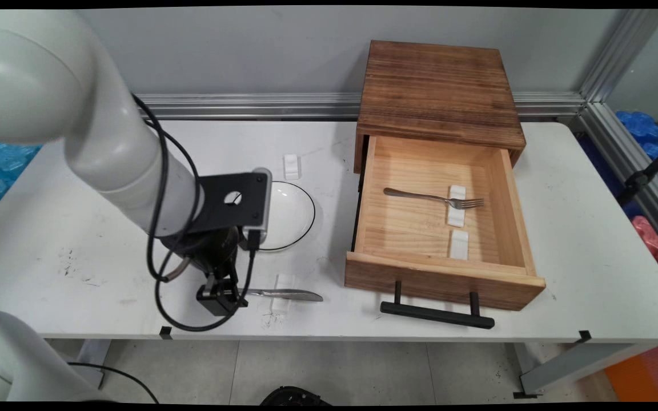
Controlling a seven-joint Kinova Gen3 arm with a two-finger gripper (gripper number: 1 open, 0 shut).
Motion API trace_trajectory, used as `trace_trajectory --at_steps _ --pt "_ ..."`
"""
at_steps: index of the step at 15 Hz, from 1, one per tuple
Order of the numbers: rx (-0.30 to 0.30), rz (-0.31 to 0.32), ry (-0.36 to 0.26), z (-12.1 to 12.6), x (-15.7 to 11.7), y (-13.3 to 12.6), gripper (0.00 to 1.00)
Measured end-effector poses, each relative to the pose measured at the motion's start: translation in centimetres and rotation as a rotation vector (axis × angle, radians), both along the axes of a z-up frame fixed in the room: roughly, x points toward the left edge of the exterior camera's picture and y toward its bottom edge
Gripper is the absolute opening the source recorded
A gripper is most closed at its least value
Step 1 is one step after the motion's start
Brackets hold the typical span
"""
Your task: Pick up the knife from the right of the white plate
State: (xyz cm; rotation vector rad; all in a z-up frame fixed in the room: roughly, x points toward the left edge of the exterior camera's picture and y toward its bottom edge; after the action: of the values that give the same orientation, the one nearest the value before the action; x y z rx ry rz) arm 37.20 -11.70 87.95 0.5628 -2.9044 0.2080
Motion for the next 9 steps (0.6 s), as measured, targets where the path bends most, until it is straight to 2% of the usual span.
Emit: trace_trajectory --at_steps 4,9 --pt "0.047 -0.024 -0.016 -3.9 0.1 -1.8 1.0" --pt "0.077 -0.038 -0.026 -6.1 0.4 -2.9 1.0"
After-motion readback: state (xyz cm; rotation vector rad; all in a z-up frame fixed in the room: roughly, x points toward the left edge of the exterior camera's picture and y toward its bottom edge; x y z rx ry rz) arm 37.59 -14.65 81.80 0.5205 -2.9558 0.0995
